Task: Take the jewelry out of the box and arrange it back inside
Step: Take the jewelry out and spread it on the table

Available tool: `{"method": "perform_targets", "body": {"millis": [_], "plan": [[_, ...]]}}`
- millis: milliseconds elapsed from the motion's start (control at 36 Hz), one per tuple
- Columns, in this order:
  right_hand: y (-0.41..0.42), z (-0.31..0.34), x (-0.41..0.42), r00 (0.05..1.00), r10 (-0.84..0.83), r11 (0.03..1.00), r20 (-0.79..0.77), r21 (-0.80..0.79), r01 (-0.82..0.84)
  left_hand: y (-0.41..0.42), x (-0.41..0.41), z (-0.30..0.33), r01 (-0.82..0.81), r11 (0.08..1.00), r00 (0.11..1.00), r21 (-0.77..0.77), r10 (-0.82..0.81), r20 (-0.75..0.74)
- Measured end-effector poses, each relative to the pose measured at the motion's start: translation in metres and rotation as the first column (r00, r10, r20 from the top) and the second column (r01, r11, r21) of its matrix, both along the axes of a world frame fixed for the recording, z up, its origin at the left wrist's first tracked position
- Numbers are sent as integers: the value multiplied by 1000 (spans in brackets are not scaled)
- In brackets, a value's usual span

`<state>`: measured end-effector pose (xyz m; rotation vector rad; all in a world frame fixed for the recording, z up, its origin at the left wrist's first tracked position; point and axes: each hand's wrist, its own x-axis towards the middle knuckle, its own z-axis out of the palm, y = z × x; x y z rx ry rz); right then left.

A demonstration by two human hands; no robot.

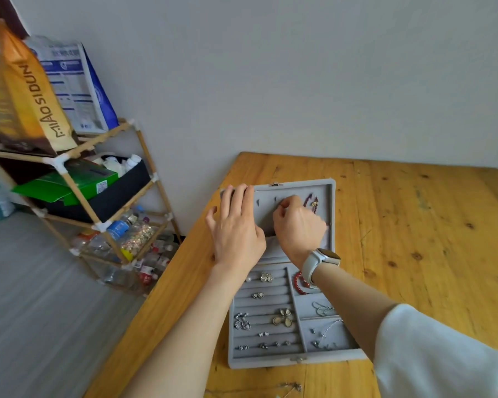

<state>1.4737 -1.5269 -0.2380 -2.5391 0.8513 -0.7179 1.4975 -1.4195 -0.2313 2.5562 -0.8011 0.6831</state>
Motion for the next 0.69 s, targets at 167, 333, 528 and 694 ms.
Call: {"method": "perform_targets", "body": {"millis": [167,333,528,694], "plan": [[1,-3,4,999,-26,1000,26,11,25,2,-2,1,10,1000,1000,2,-10,-26],[-4,-1,0,985,-49,999,168,14,47,5,-4,-1,20,1000,1000,2,-20,-21],[-21,13,-3,893,190,967,408,-233,-99,3,-2,-1,13,1000,999,-5,-13,-30],[-30,67,-4,812,361,913,459,-352,-207,5,-2,5,23,1000,996,6,-22,-88]]}}
